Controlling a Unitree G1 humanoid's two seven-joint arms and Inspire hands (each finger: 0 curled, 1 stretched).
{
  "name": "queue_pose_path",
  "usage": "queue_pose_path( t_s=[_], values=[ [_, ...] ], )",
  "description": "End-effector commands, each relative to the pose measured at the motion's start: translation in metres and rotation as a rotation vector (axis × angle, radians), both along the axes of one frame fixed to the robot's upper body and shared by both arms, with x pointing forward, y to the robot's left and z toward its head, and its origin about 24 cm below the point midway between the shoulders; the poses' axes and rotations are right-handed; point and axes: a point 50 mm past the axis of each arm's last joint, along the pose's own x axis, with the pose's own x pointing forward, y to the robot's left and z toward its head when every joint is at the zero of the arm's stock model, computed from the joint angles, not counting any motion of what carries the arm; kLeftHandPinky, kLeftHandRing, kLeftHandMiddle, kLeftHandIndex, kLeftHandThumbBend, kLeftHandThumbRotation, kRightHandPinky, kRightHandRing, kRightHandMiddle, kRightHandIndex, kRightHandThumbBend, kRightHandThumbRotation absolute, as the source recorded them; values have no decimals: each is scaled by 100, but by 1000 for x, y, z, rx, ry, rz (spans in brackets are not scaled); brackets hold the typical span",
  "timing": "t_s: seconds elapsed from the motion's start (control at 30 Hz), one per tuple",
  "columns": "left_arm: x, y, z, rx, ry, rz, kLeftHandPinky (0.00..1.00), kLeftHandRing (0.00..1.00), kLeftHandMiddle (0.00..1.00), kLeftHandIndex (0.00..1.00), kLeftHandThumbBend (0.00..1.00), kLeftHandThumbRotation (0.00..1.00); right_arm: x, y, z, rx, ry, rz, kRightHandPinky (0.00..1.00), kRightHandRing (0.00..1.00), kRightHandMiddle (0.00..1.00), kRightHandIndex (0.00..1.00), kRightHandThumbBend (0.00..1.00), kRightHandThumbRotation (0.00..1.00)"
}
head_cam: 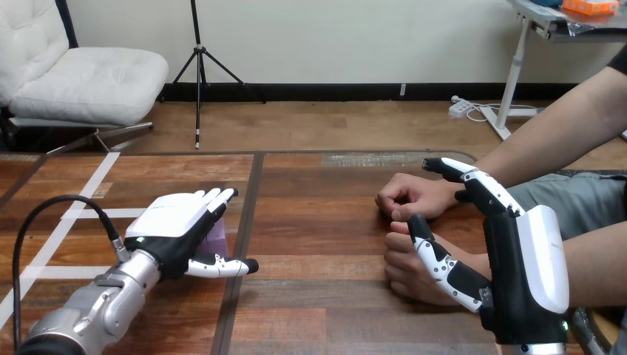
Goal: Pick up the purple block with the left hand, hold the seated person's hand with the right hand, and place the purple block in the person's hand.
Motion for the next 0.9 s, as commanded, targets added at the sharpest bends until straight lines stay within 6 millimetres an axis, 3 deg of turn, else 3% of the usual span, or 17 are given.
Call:
queue_pose_path(
  t_s=[0.0, 0.43, 0.73, 0.87],
  values=[
    [20, -10, 24, -4, -100, -18, 96, 97, 98, 98, 68, 64, 6, -2, 14, -13, -64, 3, 67, 77, 77, 74, 36, 18],
    [20, -13, 20, -31, -99, 6, 89, 93, 95, 95, 65, 59, 5, -3, 14, -13, -58, 5, 67, 77, 77, 74, 36, 20],
    [21, -14, 18, -38, -122, 39, 75, 85, 87, 88, 60, 46, 5, -3, 13, -17, -58, 3, 67, 77, 77, 74, 36, 21],
    [21, -15, 17, -24, -127, 50, 68, 79, 82, 83, 56, 37, 6, -4, 13, -18, -59, 3, 66, 76, 77, 74, 36, 21]
  ],
)
